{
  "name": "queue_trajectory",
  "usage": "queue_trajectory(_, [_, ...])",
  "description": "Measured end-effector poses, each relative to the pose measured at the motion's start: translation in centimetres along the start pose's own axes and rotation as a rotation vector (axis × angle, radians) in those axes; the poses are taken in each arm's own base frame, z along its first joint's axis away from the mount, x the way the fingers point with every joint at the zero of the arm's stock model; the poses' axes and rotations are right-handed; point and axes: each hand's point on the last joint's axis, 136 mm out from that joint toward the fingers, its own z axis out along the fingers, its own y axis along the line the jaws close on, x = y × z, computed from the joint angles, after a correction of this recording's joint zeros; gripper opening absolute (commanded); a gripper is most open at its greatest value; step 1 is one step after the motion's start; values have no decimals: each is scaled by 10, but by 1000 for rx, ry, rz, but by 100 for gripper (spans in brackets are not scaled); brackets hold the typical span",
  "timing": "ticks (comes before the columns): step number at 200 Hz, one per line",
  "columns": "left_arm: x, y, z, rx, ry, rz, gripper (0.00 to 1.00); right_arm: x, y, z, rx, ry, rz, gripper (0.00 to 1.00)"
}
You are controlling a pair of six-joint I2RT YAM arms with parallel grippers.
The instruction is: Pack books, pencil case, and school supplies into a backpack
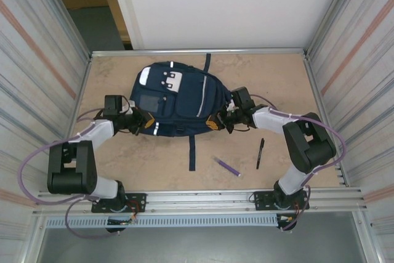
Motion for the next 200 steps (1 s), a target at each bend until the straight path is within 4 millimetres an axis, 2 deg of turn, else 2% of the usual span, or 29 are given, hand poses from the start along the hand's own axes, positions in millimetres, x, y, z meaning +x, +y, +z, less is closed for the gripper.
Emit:
queue_trajectory(61, [-17, -1, 7, 32, 27, -40, 0, -21, -1, -24, -37, -41, 23, 0])
queue_trajectory(117, [-41, -10, 5, 53, 1, -44, 0, -53, -4, -52, -79, -114, 75, 0])
queue_trajectory(170, [-67, -22, 12, 77, 9, -43, 0, -56, 5, -58, -108, -108, 70, 0])
queue_trajectory(175, [-70, -25, 12, 79, 7, -38, 4, -56, 6, -58, -112, -108, 70, 0])
queue_trajectory(189, [-79, -31, 13, 84, -1, -14, 26, -57, 9, -58, -122, -109, 64, 0])
queue_trajectory(200, [-99, -31, 10, 71, -63, 10, 37, -57, 9, -57, -118, -117, 67, 0])
